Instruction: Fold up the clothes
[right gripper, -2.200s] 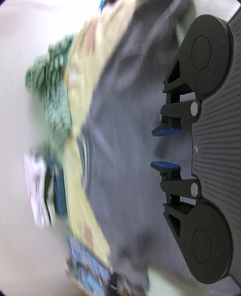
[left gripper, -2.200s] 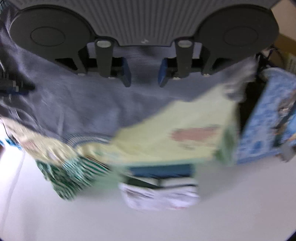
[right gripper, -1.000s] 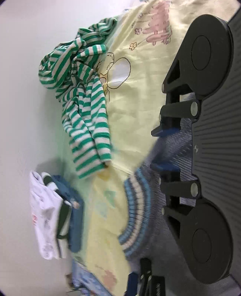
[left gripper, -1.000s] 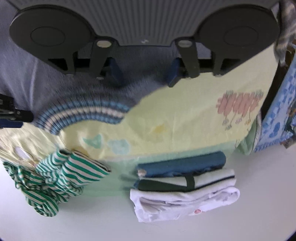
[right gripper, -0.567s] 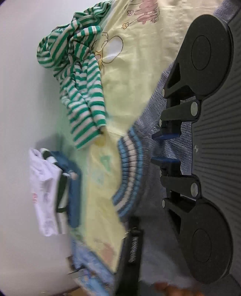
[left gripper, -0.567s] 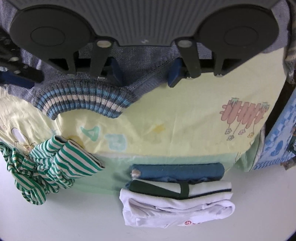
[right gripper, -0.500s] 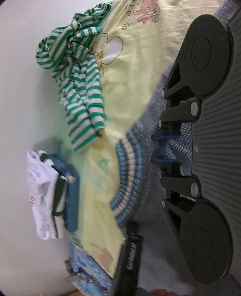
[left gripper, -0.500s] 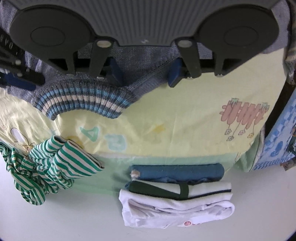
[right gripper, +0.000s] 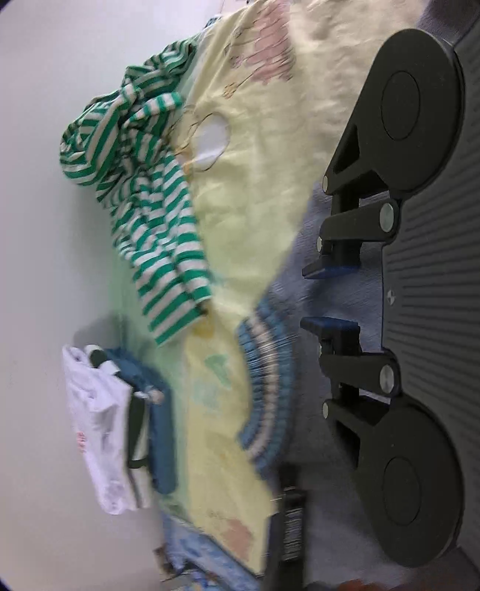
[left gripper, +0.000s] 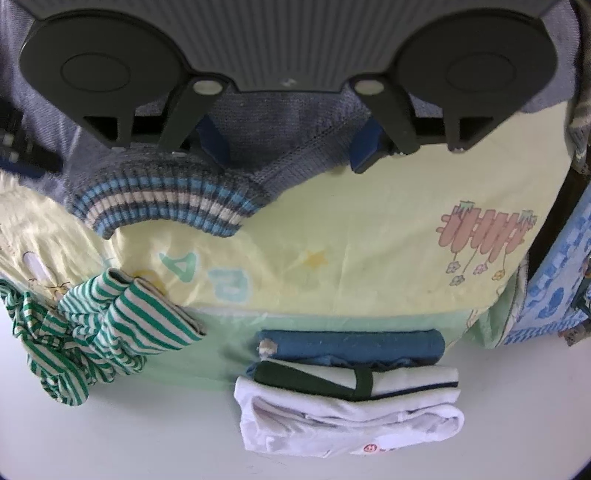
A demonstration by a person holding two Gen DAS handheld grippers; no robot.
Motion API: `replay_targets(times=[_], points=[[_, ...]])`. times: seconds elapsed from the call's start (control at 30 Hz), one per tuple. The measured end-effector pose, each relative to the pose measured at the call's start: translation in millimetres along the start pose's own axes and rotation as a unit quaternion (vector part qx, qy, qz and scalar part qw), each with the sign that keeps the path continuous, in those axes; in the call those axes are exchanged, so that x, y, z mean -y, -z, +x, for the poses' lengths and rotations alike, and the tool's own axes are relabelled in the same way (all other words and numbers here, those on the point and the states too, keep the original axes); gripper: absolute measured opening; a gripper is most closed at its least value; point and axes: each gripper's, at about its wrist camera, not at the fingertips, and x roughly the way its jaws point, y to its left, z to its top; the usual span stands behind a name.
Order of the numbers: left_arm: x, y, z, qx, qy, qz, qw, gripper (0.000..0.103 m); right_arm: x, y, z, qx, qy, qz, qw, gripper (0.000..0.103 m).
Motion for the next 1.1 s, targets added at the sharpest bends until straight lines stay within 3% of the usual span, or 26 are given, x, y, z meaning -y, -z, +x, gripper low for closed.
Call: replay_targets(times=[0.03,0.1,0.13,0.43,0.5,0.57,0.67,0.87,1.1], points=[[2.1,-0.4,-1.5,0.002,-0.001,0.003,1.0,0.078,5.9,4.2,0.2,-0.004,0.003,0.006,1.0,0.019],[7.4,-1.2,-4.4,0.006,-0.001,0.011,0.9999,0.079,17.8,7.0,-0.7,0.003,0.008,0.019,1.0,0.002],[10.1,-1.2,-5.5,0.006,-0.003,0.015,0.9999,0.08,23.6,7.2,-1.1,0.005,0.01,0.026,1.0,0.0],[20.9,0.5,-14.7,-0.008,-0.016,0.009,0.9998,0.082,27.5,-2.8,1.1,-0.006,0.027,0.053,0.998,0.0],[22.6,1.9,-18.1,-0.007,-0.017,0.008,0.9998,0.085,28.0,-0.8,-6.7,-0.004,0.029,0.062,0.998,0.01],[24.6,3.5,-21.4,-0.006,-0.019,0.008,0.9998,0.087,24.1,3.4,-10.6,-0.009,0.02,0.058,0.998,0.011],[27.4,5.6,-22.8,-0.007,-0.019,0.011,0.9997,0.087,17.7,11.4,-13.3,-0.022,0.003,0.047,0.999,0.011],[29.2,11.3,-22.1,-0.015,-0.021,0.013,0.9996,0.089,28.7,11.9,-10.0,-0.018,0.037,0.046,0.998,0.002],[29.7,20.0,-24.3,-0.023,-0.026,0.015,0.9993,0.091,18.8,3.2,-5.4,-0.046,0.067,0.03,0.996,0.002]])
